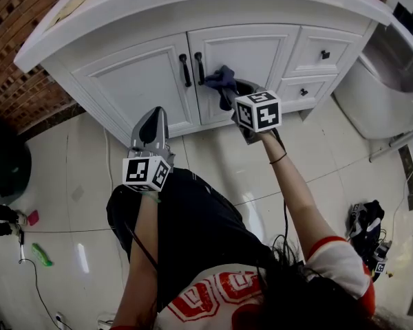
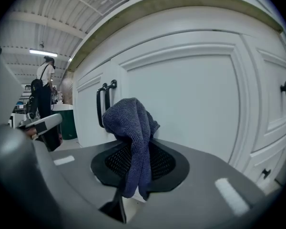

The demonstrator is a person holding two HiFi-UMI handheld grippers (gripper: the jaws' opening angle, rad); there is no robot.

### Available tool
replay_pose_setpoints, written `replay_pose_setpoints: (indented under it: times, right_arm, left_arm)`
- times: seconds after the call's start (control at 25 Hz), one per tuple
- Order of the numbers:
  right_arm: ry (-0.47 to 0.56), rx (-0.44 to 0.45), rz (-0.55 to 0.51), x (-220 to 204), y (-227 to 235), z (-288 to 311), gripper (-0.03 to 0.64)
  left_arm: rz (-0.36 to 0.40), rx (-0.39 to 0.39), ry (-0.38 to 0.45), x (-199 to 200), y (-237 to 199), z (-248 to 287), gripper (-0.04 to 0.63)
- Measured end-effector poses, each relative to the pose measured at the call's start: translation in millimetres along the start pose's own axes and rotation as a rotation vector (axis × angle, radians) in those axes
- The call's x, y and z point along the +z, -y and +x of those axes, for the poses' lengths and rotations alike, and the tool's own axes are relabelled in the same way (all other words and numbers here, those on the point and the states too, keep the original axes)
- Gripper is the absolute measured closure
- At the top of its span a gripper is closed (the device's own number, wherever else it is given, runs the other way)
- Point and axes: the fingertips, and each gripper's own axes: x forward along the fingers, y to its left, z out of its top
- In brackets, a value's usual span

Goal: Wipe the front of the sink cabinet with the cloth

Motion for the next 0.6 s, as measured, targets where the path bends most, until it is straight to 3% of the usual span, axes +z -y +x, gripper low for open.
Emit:
replay_pose_setpoints:
  times: [0.24,0.6]
  right_arm:
    - [-0.007,0.014,-0.01,-1.8,-11.2,14.9,0.535]
    - [-0.033,-0.178,-0.008,-6.7,86.4,-28.7,0.535]
  left_arm:
    - [-0.012,0.011,0.005,-0.4,-4.1,-1.5,0.595]
    - [-0.009,0.002,0.004,0.2,-1.5,0.3,0.595]
